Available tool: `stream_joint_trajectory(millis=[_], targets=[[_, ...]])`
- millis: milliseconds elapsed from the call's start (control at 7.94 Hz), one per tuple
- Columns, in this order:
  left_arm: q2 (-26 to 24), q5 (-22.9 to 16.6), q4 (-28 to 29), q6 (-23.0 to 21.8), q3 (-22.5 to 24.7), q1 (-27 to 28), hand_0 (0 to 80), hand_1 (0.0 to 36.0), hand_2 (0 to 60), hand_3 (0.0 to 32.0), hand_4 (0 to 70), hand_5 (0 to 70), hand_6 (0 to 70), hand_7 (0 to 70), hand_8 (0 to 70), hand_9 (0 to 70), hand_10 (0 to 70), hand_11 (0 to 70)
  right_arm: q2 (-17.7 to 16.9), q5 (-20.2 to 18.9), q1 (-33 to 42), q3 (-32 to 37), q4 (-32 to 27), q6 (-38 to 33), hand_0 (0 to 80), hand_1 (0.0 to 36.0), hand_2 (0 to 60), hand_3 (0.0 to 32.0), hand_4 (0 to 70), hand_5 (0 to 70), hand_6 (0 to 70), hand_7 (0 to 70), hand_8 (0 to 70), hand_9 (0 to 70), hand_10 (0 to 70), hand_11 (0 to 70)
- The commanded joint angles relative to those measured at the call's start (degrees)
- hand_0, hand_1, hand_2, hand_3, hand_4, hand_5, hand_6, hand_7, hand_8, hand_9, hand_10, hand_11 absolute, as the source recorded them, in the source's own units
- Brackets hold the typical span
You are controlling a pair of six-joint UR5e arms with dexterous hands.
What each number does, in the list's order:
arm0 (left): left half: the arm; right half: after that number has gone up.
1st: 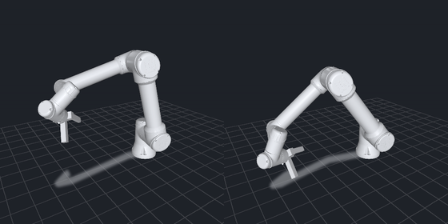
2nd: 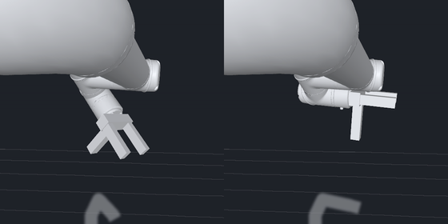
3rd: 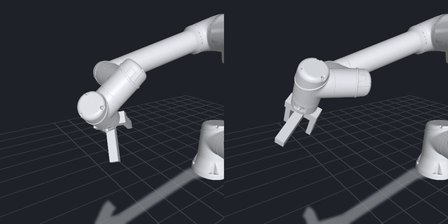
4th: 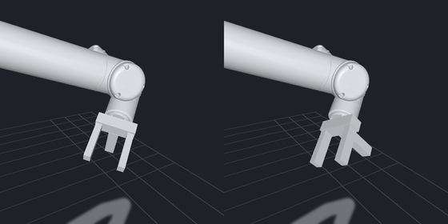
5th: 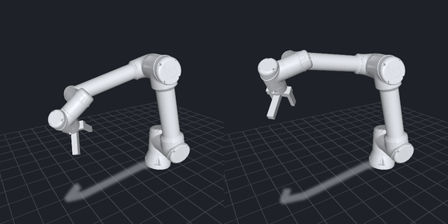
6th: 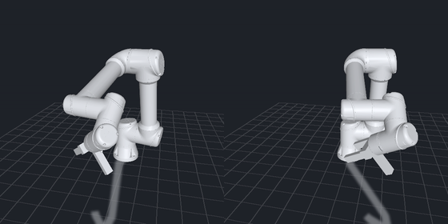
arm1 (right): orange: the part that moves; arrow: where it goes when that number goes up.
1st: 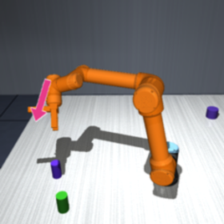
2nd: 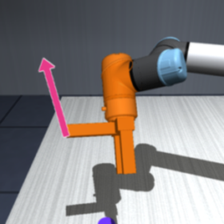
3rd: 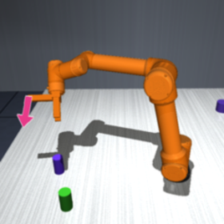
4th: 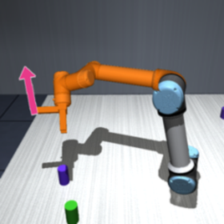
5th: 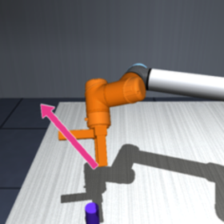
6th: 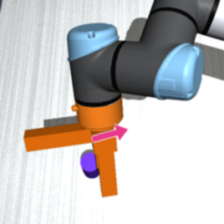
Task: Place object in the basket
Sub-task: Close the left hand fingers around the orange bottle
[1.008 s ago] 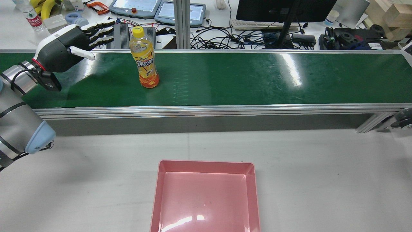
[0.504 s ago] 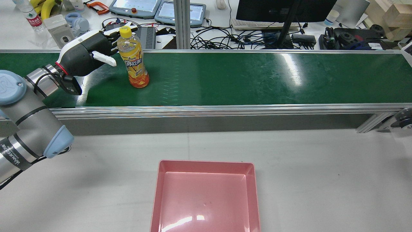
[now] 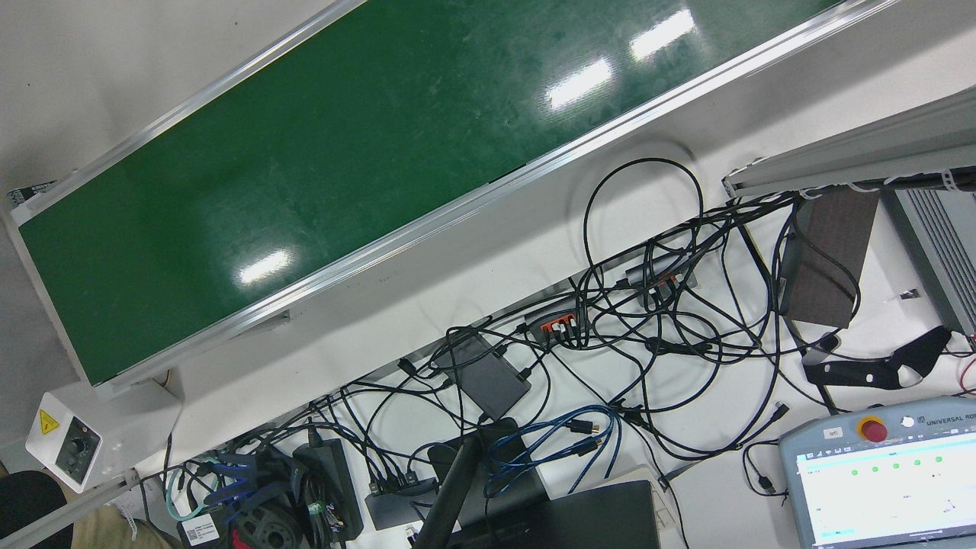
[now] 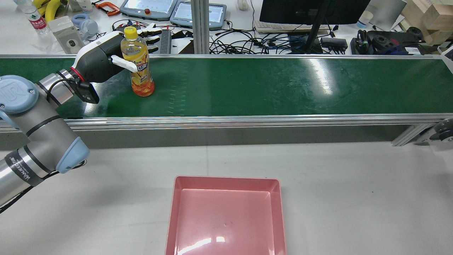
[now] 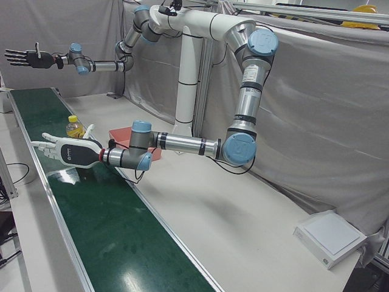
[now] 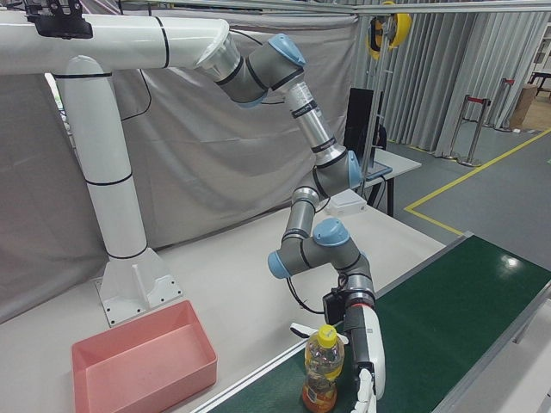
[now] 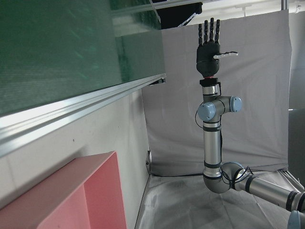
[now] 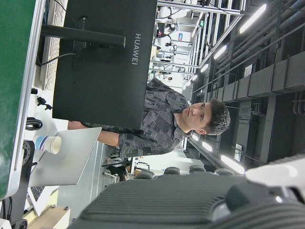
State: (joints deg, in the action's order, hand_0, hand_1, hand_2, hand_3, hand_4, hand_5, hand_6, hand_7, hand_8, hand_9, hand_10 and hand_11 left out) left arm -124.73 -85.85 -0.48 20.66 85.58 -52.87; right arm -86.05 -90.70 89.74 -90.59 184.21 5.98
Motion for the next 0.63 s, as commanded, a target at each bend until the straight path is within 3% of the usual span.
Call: stream_joint_trajectory(millis=[0,126,252,378,504], targets=[[-1.0,0.0,-3.0,0.0,0.1,1.1,50.5,14.0,11.0,0.0,26.4,39.9,12.1,22.4,27.2,40.8,33.8,49.0,0.0,0.0,0.0,0.0,0.0,0.0,0.0,0.0,0.0,0.0,0.0,0.0,0.0,0.0,0.0,0.0,0.0,0.0],[-1.4,0.1,-4.5,-0.1,0.3,1.0,53.2,15.1,28.9,0.0,62.9,60.0,35.4,50.3,44.4,61.5,59.9,70.0,0.0,0.0,0.0,0.0,0.0,0.0,0.0,0.0,0.0,0.0,0.0,0.0,0.0,0.0,0.0,0.0,0.0,0.0],[-2.3,0.1,-5.1,-0.1,0.5,1.0,54.2,15.3,47.0,0.0,70.0,70.0,57.4,70.0,58.2,70.0,70.0,70.0,0.0,0.0,0.0,0.0,0.0,0.0,0.0,0.0,0.0,0.0,0.0,0.0,0.0,0.0,0.0,0.0,0.0,0.0],[-2.6,0.1,-5.1,-0.1,1.2,1.1,53.0,17.2,60.0,0.0,70.0,70.0,67.1,70.0,66.0,70.0,70.0,70.0,0.0,0.0,0.0,0.0,0.0,0.0,0.0,0.0,0.0,0.0,0.0,0.0,0.0,0.0,0.0,0.0,0.0,0.0],[-3.4,0.1,-5.8,-0.1,2.8,1.2,52.5,19.7,60.0,0.0,70.0,70.0,70.0,70.0,70.0,70.0,70.0,70.0,0.0,0.0,0.0,0.0,0.0,0.0,0.0,0.0,0.0,0.0,0.0,0.0,0.0,0.0,0.0,0.0,0.0,0.0]])
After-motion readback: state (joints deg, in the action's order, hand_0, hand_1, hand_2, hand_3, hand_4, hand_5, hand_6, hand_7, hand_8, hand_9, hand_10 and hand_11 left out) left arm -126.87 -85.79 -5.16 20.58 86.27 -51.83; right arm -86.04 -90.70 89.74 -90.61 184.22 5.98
